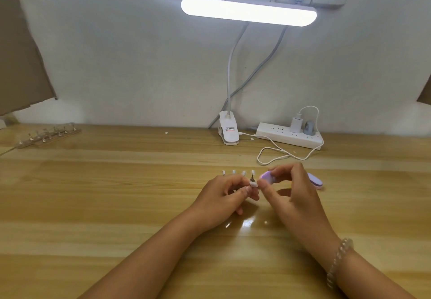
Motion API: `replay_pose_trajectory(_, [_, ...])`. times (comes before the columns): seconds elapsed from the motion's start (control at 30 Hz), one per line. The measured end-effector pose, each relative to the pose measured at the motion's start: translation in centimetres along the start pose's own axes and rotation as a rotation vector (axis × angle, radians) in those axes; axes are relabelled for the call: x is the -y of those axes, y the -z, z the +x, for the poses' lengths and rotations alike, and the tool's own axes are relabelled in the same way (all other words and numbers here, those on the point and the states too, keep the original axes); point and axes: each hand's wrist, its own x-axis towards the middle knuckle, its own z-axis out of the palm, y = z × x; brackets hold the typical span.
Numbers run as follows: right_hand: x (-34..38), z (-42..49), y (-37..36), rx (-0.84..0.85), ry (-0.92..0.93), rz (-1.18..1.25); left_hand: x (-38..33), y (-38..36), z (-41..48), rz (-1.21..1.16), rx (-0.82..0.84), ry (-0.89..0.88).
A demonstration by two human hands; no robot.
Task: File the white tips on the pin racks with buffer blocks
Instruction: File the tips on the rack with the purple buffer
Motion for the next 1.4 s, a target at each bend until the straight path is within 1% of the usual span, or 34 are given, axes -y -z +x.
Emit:
replay_pose_trajectory(0.07, [0.5,-0.5,-0.4,0.084,0.111,-0.051,0.1,0.0,0.0,0.019,0.001,0.006])
replay_pose_trajectory(0.1, [0.6,-0.6,-0.6,0.113,0.117,-0.066,0.2,0.0,-0.1,0.031,0.0,0.009])
replay_pose_trajectory(0.2, [0.5,-0.2,-0.3,0.077,0.004,-0.021,0.2,0.0,-0.1,0.049,-0.014,-0.008])
replay_pose_trajectory(0.23, [0.5,0.0,-0.2,0.054,-0.001,-0.018,0.1,0.0,-0.1,0.041,-0.013,-0.012])
replay_pose_trajectory(0.3, [0.7,0.0,0.0,0.028,0.062,-0.015,0.0,0.1,0.0,0.022,-0.009,-0.014])
replay_pose_trajectory(0.37, [0.8,-0.3,-0.2,0.051,0.15,-0.032,0.1,0.1,0.0,0.023,-0.01,-0.009])
replay_pose_trajectory(0.4, [0.8,-0.4,-0.4,0.075,0.161,-0.048,0.2,0.1,0.0,0.027,-0.011,-0.007])
replay_pose_trajectory(0.47, [0.6,-0.3,-0.5,0.085,0.112,-0.07,0.2,0.1,0.0,0.033,-0.019,-0.012])
replay_pose_trajectory(0.57, [0.3,0.0,0.1,0.034,0.053,-0.036,0.1,0.1,0.0,0.003,-0.025,-0.021])
replay_pose_trajectory(0.67, [0.7,-0.1,0.2,0.022,0.157,-0.009,0.1,0.1,-0.1,0.004,-0.025,-0.024])
replay_pose_trajectory(0.73, [0.9,-0.5,-0.3,0.084,0.222,-0.006,0.2,0.0,0.0,0.025,-0.018,-0.021])
replay_pose_trajectory(0.8, [0.8,-0.5,-0.6,0.13,0.194,-0.015,0.3,0.0,0.0,0.043,-0.012,-0.015])
replay_pose_trajectory(0.93, [0.3,0.1,0.2,0.062,0.036,0.007,0.2,0.1,0.0,0.003,-0.03,-0.026])
replay_pose_trajectory(0.97, [0.3,0.1,0.3,0.039,0.039,0.013,0.2,0.1,0.1,-0.016,-0.031,-0.023])
replay_pose_trajectory(1.03, [0.5,0.0,0.3,0.028,0.112,0.003,0.2,0.1,0.0,-0.015,-0.028,-0.021])
replay_pose_trajectory(1.1, [0.9,-0.3,-0.3,0.087,0.208,-0.033,0.2,0.1,0.0,0.002,-0.023,-0.026])
replay_pose_trajectory(1.13, [0.9,-0.3,-0.5,0.119,0.223,-0.046,0.2,0.1,0.0,0.009,-0.022,-0.029])
replay_pose_trajectory(1.2, [0.7,-0.2,-0.4,0.132,0.161,-0.047,0.3,0.1,-0.1,0.027,-0.028,-0.033])
replay_pose_trajectory(1.3, [0.1,0.1,0.3,0.066,0.04,-0.05,0.2,0.1,-0.1,0.007,-0.039,-0.026])
replay_pose_trajectory(1.33, [0.1,0.1,0.4,0.035,0.041,-0.04,0.2,0.0,0.0,-0.005,-0.04,-0.023])
replay_pose_trajectory(1.4, [0.5,-0.1,0.3,0.015,0.112,-0.029,0.2,0.0,0.0,-0.006,-0.035,-0.021])
